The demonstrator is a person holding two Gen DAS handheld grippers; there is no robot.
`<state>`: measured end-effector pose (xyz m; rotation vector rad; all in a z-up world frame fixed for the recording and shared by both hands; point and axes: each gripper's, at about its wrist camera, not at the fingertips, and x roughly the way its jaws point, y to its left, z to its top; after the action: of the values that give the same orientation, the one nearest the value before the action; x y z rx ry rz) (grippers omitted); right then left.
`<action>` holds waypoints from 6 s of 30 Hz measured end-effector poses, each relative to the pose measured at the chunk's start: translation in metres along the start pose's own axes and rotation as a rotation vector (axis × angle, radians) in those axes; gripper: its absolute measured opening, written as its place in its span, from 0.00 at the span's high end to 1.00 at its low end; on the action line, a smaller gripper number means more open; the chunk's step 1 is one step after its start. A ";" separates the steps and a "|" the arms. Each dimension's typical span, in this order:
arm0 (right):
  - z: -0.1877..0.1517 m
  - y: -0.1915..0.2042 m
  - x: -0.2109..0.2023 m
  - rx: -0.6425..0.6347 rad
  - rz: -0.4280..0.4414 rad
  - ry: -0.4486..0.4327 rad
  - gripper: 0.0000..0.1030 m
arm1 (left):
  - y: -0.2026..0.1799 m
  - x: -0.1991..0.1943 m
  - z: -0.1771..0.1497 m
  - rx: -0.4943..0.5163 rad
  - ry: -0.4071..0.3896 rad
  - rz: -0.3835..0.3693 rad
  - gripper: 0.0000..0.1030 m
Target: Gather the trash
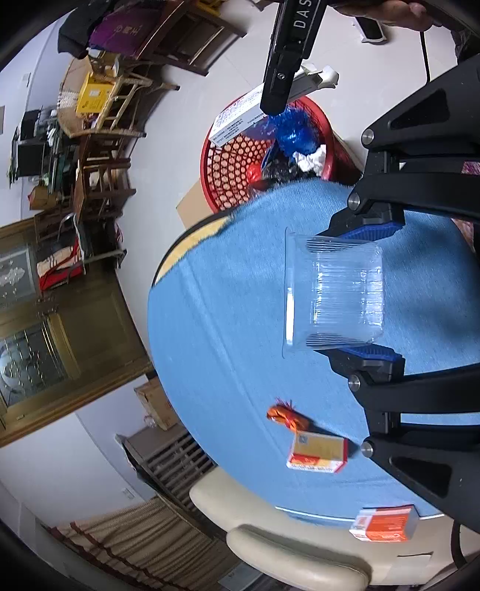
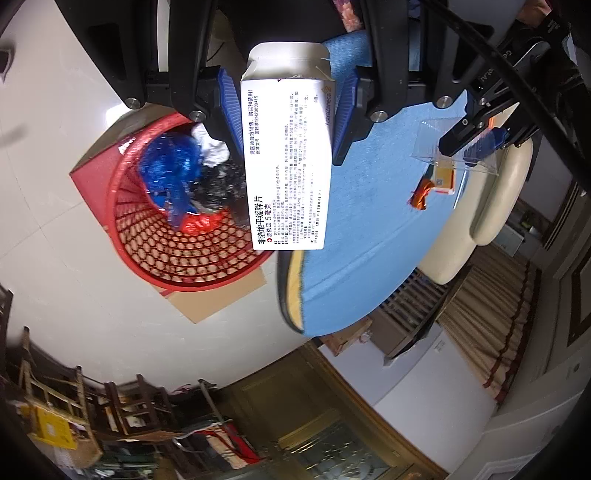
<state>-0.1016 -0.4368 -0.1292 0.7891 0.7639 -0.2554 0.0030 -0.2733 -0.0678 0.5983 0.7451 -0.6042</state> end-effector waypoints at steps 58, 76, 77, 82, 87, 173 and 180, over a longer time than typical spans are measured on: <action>0.039 -0.105 0.016 0.283 -0.032 0.037 0.52 | -0.098 0.076 0.075 0.144 0.050 -0.182 0.53; 0.041 -0.110 0.023 0.331 -0.010 0.047 0.45 | -0.077 0.070 0.067 0.111 0.018 -0.181 0.42; 0.040 -0.110 0.022 0.331 -0.012 0.045 0.45 | -0.075 0.068 0.065 0.111 0.016 -0.178 0.42; 0.033 -0.107 0.024 0.332 -0.039 0.075 0.45 | -0.060 0.056 0.047 0.095 0.015 -0.167 0.42; 0.027 -0.098 0.031 0.358 -0.025 0.107 0.45 | -0.036 0.040 0.026 0.059 0.002 -0.147 0.42; -0.005 0.262 0.179 -0.273 0.049 0.307 0.45 | 0.284 0.027 -0.130 -0.507 -0.014 0.226 0.41; 0.023 0.264 0.213 -0.172 0.072 0.318 0.45 | 0.290 0.044 -0.098 -0.498 -0.108 0.054 0.26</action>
<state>0.1868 -0.2571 -0.1250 0.7001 1.0396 0.0027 0.1848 -0.0233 -0.0788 0.1241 0.7399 -0.3755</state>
